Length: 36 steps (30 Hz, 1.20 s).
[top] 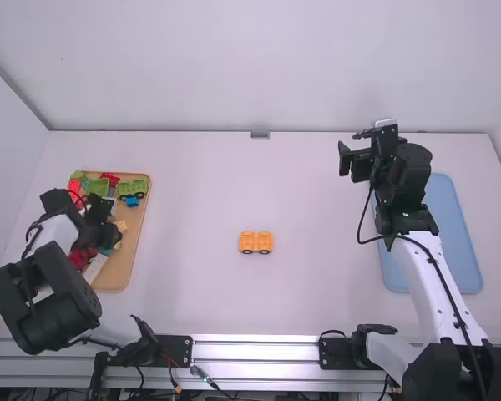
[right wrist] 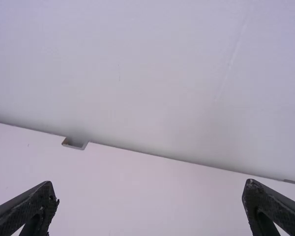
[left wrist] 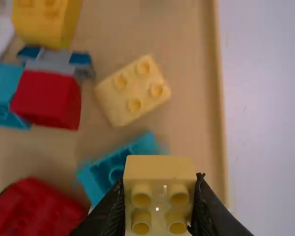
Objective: Assemble lego blocks to make yellow taxi
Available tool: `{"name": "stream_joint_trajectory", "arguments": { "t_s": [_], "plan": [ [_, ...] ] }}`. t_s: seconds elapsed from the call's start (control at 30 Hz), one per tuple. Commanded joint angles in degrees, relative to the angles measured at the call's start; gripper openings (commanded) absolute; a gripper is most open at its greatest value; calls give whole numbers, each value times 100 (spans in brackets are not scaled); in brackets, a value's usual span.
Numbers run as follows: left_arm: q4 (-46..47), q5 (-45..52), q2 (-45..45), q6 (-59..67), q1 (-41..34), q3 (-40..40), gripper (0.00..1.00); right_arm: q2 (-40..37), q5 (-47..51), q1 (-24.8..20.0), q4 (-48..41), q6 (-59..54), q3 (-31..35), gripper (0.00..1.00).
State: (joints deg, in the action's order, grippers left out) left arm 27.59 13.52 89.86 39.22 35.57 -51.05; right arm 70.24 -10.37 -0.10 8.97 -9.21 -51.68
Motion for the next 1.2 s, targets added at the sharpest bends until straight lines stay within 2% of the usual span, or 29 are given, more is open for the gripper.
{"name": "stream_joint_trajectory", "arguments": {
  "t_s": [0.0,0.1,0.17,0.2,0.27,0.4,0.57,0.77,0.9,1.0,1.17],
  "plan": [
    [39,146,-85,-402,-450,-173,2,26,-31,15,-11,35,-229,99],
    [35,55,-85,-621,-1025,-273,2,26,-33,15,-28,37,-232,99],
    [-20,-133,-85,-610,-1582,-313,9,26,-33,15,-37,35,-232,99],
    [-52,-223,-85,-387,-1878,-308,9,26,-33,15,-39,35,-229,99],
    [-15,-192,-85,221,-2334,-299,2,26,-33,15,-44,39,-229,99],
    [50,105,-85,1259,-3418,-299,2,26,-33,15,-122,37,-229,99],
    [271,42,-83,2470,-4345,-302,2,26,-33,9,-337,35,-229,99],
    [31,-468,-42,2483,-5038,-302,2,26,-35,20,-422,35,-229,99],
    [-37,-518,136,2531,-5230,-341,2,26,-33,9,-459,35,-229,99],
    [212,-387,446,2494,-5246,-605,2,26,-33,11,-501,35,-229,99],
    [1287,-328,1445,2461,-5246,-1681,2,28,-31,15,-538,35,-229,99]
  ]
}}
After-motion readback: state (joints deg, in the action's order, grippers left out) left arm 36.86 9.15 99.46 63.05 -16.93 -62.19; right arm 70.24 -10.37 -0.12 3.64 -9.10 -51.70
